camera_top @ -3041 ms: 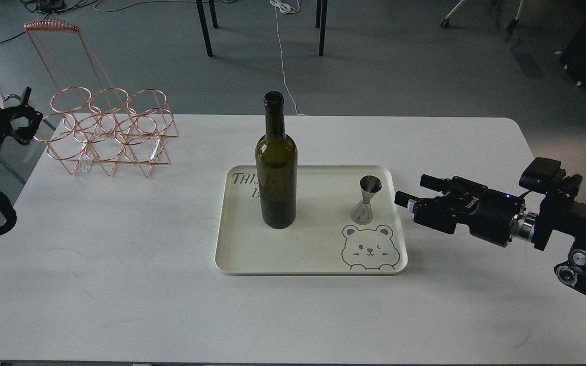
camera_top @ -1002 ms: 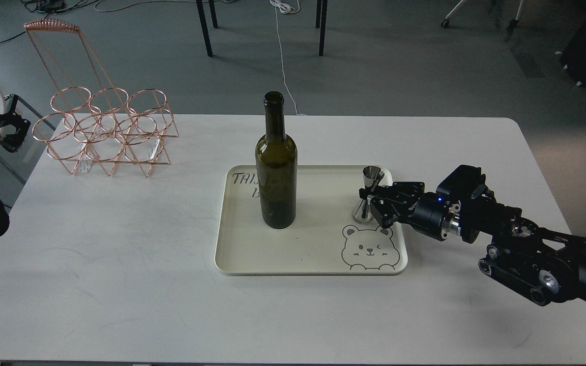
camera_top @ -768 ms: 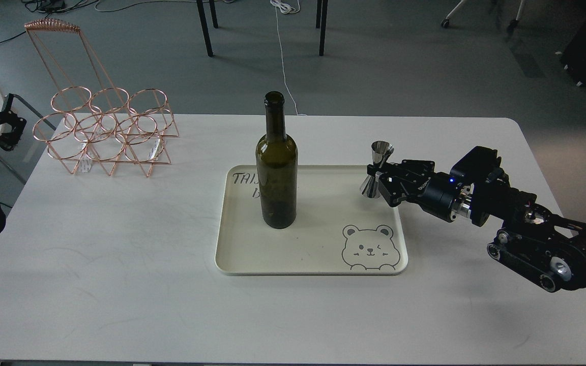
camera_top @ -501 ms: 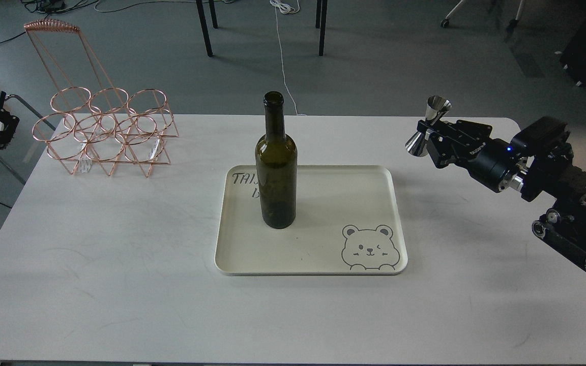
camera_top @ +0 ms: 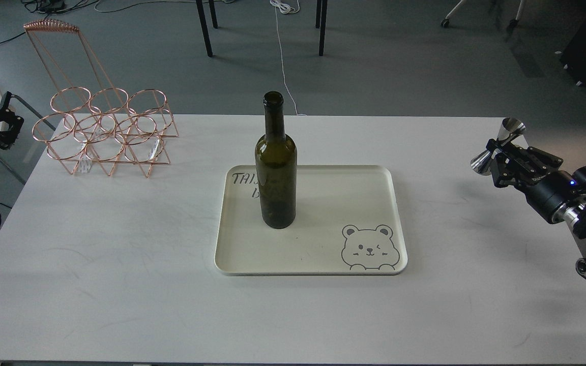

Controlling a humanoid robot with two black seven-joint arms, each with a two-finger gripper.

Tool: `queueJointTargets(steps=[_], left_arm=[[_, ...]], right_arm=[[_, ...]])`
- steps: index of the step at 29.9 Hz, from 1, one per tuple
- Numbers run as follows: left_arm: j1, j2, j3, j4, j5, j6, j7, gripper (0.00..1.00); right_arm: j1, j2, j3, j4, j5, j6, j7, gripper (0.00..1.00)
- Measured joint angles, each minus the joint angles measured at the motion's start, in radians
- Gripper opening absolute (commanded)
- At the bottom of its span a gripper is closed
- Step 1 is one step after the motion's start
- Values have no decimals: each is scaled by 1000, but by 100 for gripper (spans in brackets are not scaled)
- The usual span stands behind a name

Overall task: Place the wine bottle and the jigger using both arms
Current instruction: 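Carry the jigger off the tray toward the right gripper's side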

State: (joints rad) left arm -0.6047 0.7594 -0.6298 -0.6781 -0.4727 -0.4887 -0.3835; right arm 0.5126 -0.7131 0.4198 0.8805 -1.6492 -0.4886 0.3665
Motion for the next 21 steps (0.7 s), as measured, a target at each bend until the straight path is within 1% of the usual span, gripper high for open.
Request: queueJointTargets(steps=[4,6,9,18,19,21], left_arm=[[-5,0,0,0,5,0,0,98],[-9,-2,2,0,7,0,0,98],[-12,-4,3,0,8,0,0,98],[-22,-5,2,0,8,0,-1,99],[-24,-5,2,0,8,0,-2,98],[-26,-5,3,0,9,0,-3,99]], right_arm=[[-44,5,0,-6,3,0,0,7],[-66,8,0,-7,8,0,0,10],[-83,11,0,-8,15,0,0,17],[-89,12,0,-8,43,0,0,22],[-89,12,-1,-8,44,0,0,24],[-89,12,-3,-8,44,0,1,30]])
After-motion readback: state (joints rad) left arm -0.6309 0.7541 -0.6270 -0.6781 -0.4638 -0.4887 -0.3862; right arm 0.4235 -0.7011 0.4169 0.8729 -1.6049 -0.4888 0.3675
